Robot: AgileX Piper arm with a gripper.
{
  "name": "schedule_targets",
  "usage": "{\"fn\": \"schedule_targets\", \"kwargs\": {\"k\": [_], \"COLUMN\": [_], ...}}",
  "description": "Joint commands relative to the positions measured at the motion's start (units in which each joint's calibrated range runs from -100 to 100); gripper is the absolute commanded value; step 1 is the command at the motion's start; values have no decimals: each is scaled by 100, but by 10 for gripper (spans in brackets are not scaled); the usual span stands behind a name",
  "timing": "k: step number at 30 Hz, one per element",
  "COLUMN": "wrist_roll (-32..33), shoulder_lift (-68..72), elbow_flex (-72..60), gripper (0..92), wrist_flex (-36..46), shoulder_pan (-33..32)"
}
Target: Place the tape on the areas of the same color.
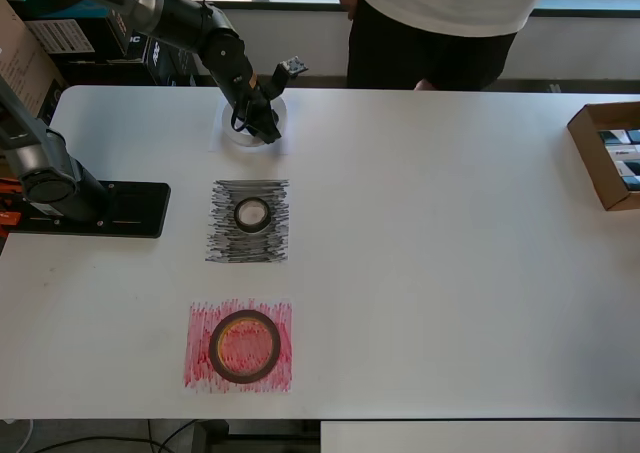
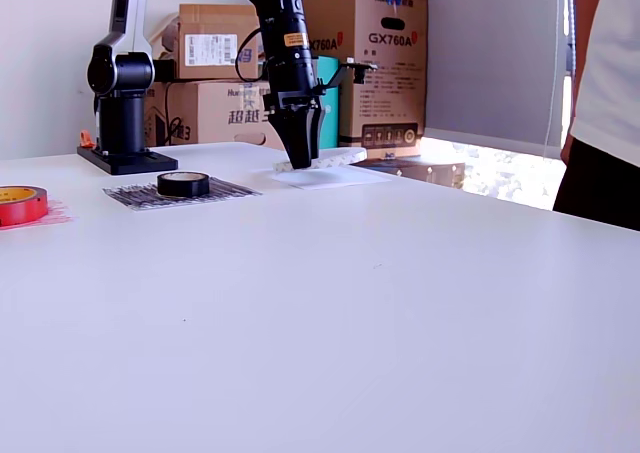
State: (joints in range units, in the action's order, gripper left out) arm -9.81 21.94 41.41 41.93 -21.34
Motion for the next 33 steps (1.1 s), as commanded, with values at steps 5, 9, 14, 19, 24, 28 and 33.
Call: {"fn": "schedule_targets", "kwargs": {"k": [5,9,14,19,24,28,33], "wrist_roll": [-25,-25,-25,16,32,24,-33], "shoulder_lift": [-23,-23,-23,-80,-370,-1277,-2456], "elbow_flex": [-21,-21,-21,-93,-348,-411,-366], "gripper": [342,413,437,440,437,437,437], "wrist_flex": [-57,-65,-99,-90,-31,-31,-31], "shoulder_pan": [-15,-15,-15,-15,17,96,333]}}
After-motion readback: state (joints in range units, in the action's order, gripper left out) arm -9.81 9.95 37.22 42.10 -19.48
